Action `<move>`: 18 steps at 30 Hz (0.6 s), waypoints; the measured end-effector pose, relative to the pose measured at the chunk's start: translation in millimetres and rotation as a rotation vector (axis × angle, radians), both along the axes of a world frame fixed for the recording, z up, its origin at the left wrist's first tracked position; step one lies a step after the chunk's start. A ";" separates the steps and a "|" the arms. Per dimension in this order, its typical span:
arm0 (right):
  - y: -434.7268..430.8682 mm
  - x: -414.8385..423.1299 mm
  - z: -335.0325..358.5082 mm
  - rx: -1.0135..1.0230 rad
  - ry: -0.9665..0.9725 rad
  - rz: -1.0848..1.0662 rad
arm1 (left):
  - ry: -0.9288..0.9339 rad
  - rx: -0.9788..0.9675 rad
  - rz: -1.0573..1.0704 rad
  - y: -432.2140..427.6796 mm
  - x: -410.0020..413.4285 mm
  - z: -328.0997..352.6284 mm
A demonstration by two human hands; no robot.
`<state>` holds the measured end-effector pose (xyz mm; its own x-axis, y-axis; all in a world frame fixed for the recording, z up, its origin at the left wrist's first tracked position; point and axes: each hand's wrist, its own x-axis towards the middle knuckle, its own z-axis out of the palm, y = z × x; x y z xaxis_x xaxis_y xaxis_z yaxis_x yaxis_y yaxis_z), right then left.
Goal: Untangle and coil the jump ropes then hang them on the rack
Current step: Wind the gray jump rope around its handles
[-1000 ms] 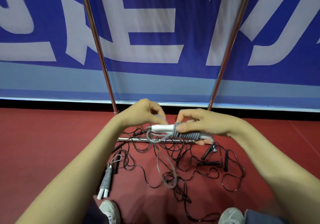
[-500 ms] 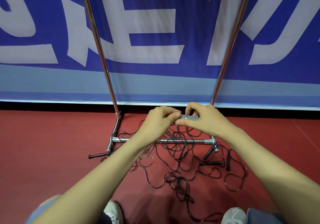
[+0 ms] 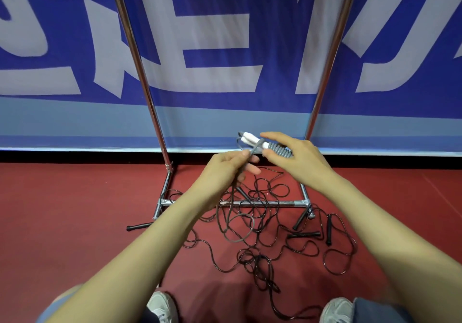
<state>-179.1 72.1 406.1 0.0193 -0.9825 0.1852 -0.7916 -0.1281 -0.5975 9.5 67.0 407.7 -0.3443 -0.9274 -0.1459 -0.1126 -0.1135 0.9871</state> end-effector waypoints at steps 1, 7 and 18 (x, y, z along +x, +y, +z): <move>0.0 -0.8 0.5 -0.015 -0.050 0.006 | 0.010 0.071 -0.052 -0.2 0.7 0.4; 2.5 -3.8 9.6 -0.071 -0.360 0.017 | 0.012 0.083 -0.157 -8.1 7.2 -8.6; 1.5 -12.8 7.9 -0.059 0.037 -0.073 | -0.177 -0.510 0.310 -7.6 12.9 11.2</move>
